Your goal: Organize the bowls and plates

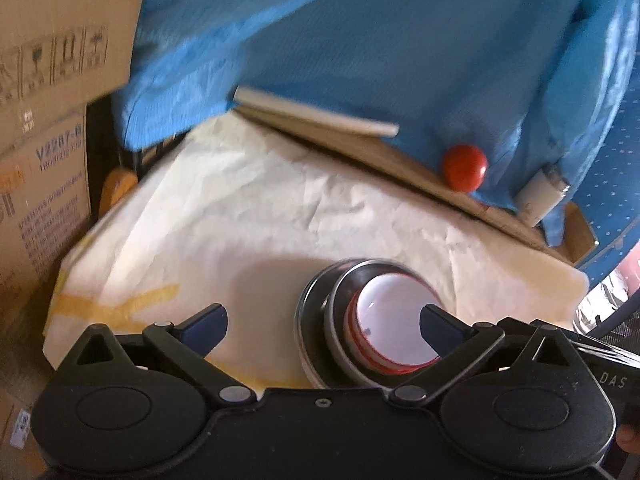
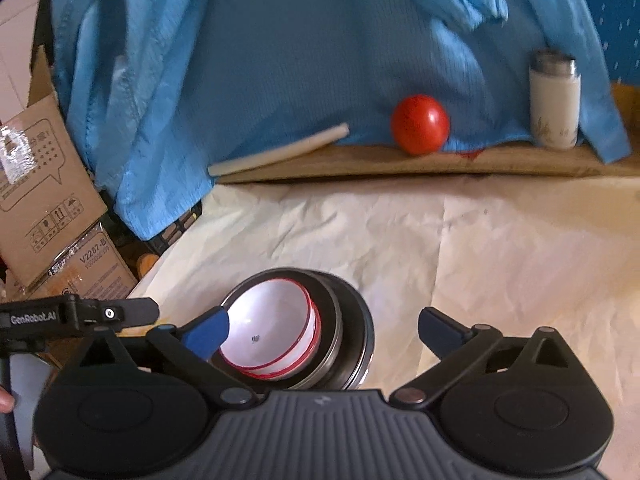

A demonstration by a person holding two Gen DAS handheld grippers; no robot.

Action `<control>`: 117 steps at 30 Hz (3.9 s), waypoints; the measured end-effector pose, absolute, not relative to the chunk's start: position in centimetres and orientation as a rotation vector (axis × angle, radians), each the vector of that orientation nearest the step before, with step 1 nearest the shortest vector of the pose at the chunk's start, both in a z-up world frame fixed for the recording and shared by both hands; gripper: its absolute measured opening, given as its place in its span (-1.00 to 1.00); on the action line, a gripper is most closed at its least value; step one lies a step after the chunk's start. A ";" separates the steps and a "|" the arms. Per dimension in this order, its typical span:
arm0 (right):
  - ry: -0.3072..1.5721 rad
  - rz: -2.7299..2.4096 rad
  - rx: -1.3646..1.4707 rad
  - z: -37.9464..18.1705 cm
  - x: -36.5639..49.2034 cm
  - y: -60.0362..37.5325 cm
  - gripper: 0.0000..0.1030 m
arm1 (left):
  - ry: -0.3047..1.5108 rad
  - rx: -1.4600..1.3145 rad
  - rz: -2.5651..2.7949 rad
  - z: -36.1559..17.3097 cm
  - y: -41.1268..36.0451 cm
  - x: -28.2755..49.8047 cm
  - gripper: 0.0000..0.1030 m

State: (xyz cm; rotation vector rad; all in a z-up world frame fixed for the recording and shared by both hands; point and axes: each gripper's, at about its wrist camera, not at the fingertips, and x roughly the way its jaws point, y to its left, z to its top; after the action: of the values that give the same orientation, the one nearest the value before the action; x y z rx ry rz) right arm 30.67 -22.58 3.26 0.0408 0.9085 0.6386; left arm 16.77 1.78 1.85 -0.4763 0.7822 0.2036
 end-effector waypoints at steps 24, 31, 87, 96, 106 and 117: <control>0.664 0.402 0.023 6.0 19.6 -22.1 1.00 | 0.652 -0.298 0.081 3.1 2.3 9.6 0.98; 0.644 0.329 0.045 6.4 14.4 -21.2 1.00 | 0.595 -0.245 0.047 3.1 2.9 5.4 0.98; 0.630 0.296 0.039 5.7 7.0 -21.1 1.00 | 0.568 -0.182 0.023 1.0 2.3 -0.5 0.98; 0.630 0.296 0.040 5.7 7.0 -21.1 1.00 | 0.571 -0.183 0.026 1.0 2.3 -0.5 0.98; 0.636 0.307 0.037 5.5 7.0 -20.9 1.00 | 0.574 -0.181 0.028 0.9 2.4 -0.4 0.98; 0.637 0.308 0.036 5.5 7.0 -20.8 1.00 | 0.578 -0.180 0.026 0.7 2.4 -0.4 0.98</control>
State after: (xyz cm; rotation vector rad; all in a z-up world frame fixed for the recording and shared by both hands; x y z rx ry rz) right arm 7.05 -20.84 5.46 0.0361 0.6368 0.3077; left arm -0.36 2.37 0.71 -0.1796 0.5778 0.0263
